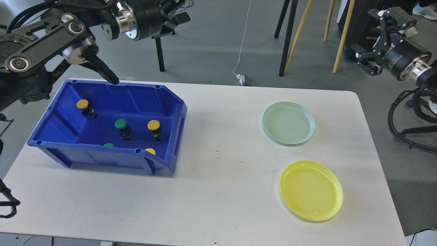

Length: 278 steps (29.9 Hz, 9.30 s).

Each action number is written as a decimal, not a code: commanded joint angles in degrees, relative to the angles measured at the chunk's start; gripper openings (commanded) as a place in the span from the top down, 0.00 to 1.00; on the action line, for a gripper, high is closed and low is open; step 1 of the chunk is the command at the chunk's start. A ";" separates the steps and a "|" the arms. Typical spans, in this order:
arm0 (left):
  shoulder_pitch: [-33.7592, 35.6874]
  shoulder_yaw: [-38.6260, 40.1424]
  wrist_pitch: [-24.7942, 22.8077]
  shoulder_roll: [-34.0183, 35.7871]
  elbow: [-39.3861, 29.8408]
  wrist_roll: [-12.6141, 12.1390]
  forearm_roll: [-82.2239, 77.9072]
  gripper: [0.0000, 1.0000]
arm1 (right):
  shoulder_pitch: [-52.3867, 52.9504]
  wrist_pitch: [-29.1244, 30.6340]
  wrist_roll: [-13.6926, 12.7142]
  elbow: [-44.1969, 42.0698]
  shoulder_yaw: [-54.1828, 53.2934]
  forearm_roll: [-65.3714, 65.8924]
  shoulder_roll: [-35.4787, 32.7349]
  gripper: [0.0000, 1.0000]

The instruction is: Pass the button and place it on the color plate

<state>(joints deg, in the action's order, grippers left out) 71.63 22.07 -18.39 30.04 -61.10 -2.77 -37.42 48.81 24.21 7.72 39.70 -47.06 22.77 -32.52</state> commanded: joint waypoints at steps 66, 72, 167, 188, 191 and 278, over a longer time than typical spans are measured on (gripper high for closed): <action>-19.60 -9.15 -7.45 6.27 13.81 11.73 -64.18 0.01 | -10.05 3.79 5.55 9.43 14.36 1.49 -19.42 0.01; -20.39 -9.06 -6.66 4.07 15.21 12.08 -64.10 0.01 | -10.14 3.79 5.46 9.52 14.63 1.84 -19.33 0.01; 3.25 7.63 -9.61 -9.29 8.54 10.06 -3.89 0.73 | 2.43 -0.57 6.34 23.93 0.65 2.63 5.71 0.02; 4.48 7.72 -9.61 -15.36 13.02 10.06 -3.80 0.72 | 5.15 -2.42 8.01 23.23 0.74 3.16 10.20 0.09; 4.48 7.90 -9.61 -15.36 13.02 10.06 -3.80 0.72 | 5.32 -3.03 8.36 23.14 0.74 3.16 10.29 0.16; -5.00 5.97 -9.61 3.18 11.98 10.24 -12.40 0.02 | -2.41 -1.90 6.08 -16.85 27.38 5.62 13.47 0.07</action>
<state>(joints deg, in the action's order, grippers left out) 68.13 28.04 -28.00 30.95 -46.71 7.50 -45.74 46.33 18.92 14.01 21.25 -18.03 28.39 -15.39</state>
